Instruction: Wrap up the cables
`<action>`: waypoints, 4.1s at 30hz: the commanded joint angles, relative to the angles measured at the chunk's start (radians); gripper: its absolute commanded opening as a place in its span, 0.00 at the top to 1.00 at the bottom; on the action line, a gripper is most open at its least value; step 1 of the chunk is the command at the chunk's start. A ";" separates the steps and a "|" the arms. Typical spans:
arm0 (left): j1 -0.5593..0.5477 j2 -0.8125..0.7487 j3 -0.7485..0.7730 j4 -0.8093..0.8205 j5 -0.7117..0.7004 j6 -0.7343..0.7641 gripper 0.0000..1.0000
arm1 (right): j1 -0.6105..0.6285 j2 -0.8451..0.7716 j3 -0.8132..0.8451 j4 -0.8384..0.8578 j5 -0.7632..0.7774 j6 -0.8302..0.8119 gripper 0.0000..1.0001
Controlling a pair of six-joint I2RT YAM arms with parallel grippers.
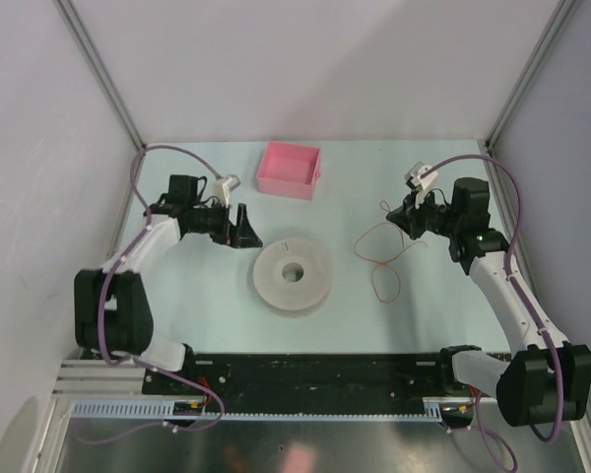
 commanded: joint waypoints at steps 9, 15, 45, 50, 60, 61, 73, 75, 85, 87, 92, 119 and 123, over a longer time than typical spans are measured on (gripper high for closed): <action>-0.008 0.400 0.044 -0.043 0.338 0.062 0.15 | -0.026 0.032 0.075 -0.137 -0.106 0.051 1.00; -0.032 0.466 0.033 -0.042 0.425 0.078 0.33 | -0.023 0.089 0.127 -0.149 -0.092 0.069 1.00; -0.598 -0.244 -0.131 -0.023 -0.277 0.561 1.00 | 0.387 0.045 0.271 -0.424 0.030 -0.316 1.00; -0.643 -0.242 -0.129 -0.009 -0.312 0.564 0.98 | 0.464 0.054 0.250 -0.433 0.045 -0.368 1.00; -0.606 -0.335 -0.088 -0.010 -0.252 0.500 0.13 | 0.524 0.093 0.230 -0.366 0.065 -0.414 1.00; -0.583 -0.353 -0.071 -0.009 -0.223 0.475 0.07 | 0.525 0.098 0.231 -0.361 0.065 -0.417 1.00; -0.278 -0.336 0.027 0.097 -0.052 0.333 0.01 | 0.569 0.181 0.230 -0.246 0.132 -0.449 1.00; -0.247 -0.269 0.058 0.095 -0.005 0.359 0.01 | 0.577 0.200 0.230 -0.223 0.156 -0.443 1.00; -0.279 -0.170 -0.014 0.119 0.212 0.647 0.01 | 0.604 0.264 0.217 -0.153 0.263 -0.389 1.00; -0.298 -0.164 -0.045 0.135 0.221 0.675 0.02 | 0.605 0.270 0.209 -0.141 0.264 -0.389 1.00; -0.326 -0.141 -0.089 0.222 0.230 0.650 0.13 | 0.616 0.256 0.159 -0.076 0.268 -0.358 1.00; -0.411 -0.060 -0.080 0.305 0.181 0.605 0.61 | 0.688 0.227 0.068 0.163 0.332 -0.271 1.00; -0.416 -0.057 -0.081 0.305 0.178 0.614 0.64 | 0.688 0.231 0.068 0.169 0.337 -0.263 1.00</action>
